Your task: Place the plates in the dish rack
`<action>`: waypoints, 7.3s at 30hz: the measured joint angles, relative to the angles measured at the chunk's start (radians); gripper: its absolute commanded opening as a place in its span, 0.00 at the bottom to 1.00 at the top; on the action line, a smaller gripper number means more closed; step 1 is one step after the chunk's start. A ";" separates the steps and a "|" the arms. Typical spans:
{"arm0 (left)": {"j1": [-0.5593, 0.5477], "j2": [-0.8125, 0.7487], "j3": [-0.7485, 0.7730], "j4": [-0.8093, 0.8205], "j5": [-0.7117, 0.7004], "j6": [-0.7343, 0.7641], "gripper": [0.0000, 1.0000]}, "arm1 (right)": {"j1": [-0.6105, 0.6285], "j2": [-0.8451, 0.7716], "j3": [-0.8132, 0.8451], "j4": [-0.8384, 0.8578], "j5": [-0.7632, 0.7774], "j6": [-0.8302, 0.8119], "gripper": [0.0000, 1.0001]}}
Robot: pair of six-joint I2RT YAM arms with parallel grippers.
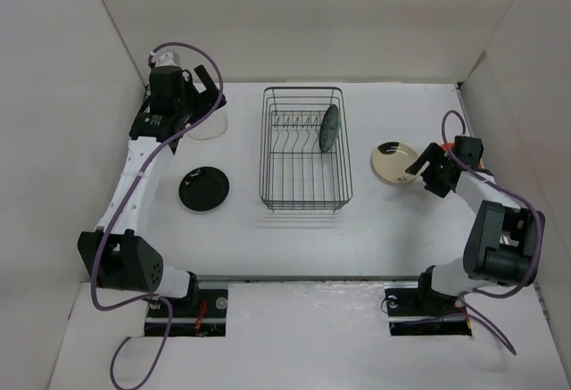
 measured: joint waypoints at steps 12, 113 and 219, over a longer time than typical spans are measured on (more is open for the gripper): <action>0.000 -0.012 0.000 0.015 0.001 0.021 1.00 | -0.014 0.201 0.082 0.079 -0.013 0.007 0.64; 0.000 0.002 0.023 -0.092 -0.198 -0.048 1.00 | 0.922 0.818 1.538 -0.838 1.191 -0.002 0.30; -0.001 -0.061 -0.008 0.021 0.010 0.015 1.00 | -0.269 0.317 0.216 0.057 0.357 0.232 0.45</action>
